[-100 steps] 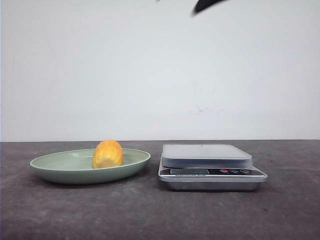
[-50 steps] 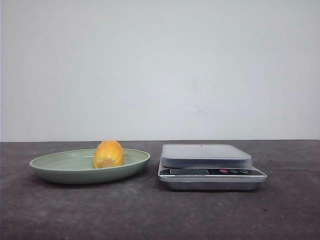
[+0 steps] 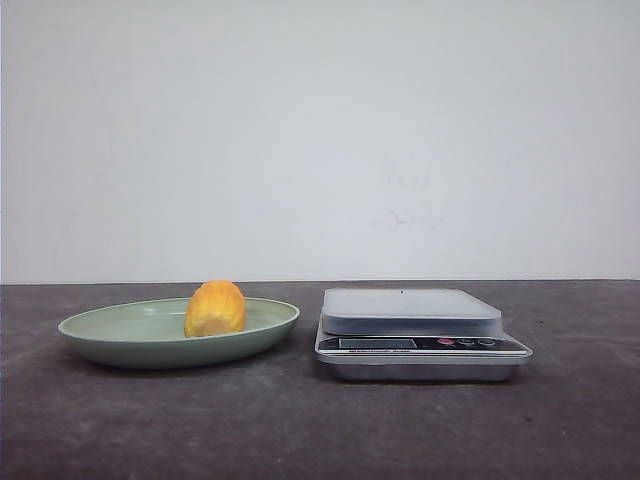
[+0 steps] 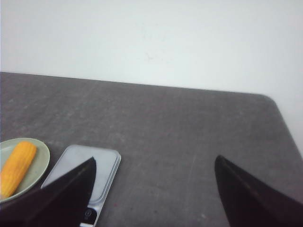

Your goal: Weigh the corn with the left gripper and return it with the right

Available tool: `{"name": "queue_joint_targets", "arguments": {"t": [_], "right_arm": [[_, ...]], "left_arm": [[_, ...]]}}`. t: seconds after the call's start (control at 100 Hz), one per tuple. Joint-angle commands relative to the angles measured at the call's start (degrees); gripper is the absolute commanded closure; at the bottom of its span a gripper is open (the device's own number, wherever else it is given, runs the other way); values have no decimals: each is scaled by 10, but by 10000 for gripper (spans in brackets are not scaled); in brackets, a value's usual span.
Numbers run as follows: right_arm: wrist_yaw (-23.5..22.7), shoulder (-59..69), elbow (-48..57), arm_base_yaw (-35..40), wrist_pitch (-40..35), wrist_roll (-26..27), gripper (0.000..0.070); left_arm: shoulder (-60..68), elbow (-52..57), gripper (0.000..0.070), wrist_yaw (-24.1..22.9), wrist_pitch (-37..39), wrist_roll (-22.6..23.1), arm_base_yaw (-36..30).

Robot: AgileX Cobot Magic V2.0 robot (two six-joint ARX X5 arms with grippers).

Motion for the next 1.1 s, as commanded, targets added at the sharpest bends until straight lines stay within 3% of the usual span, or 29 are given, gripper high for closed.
{"name": "queue_joint_targets", "arguments": {"t": [0.0, 0.14, 0.26, 0.29, 0.32, 0.34, 0.38, 0.7, 1.09], "right_arm": [[-4, -21, -26, 3, 17, 25, 195], [-20, -55, -85, 3, 48, 41, 223], [-24, -57, -95, 3, 47, 44, 339], [-24, -57, -94, 3, 48, 44, 429], [-23, -57, -94, 3, 49, 44, 587], [-23, -57, -94, 3, 50, 44, 700], [-23, -57, -94, 3, 54, 42, 674], [-63, -57, -94, 3, 55, 45, 687], [-62, -57, -94, 3, 56, 44, 687]], "left_arm": [[0, 6, 197, 1, 16, 0, -1], [0, 6, 227, 1, 31, 0, -1], [0, 6, 507, 1, 30, 0, -1], [0, 6, 598, 1, 30, 0, -1], [0, 6, 700, 1, 29, 1, -1], [0, 6, 696, 1, 30, 1, -1], [0, 6, 690, 2, 30, 1, -1], [0, 6, 684, 6, 30, 2, -1], [0, 6, 684, 6, 30, 2, -1]]}}
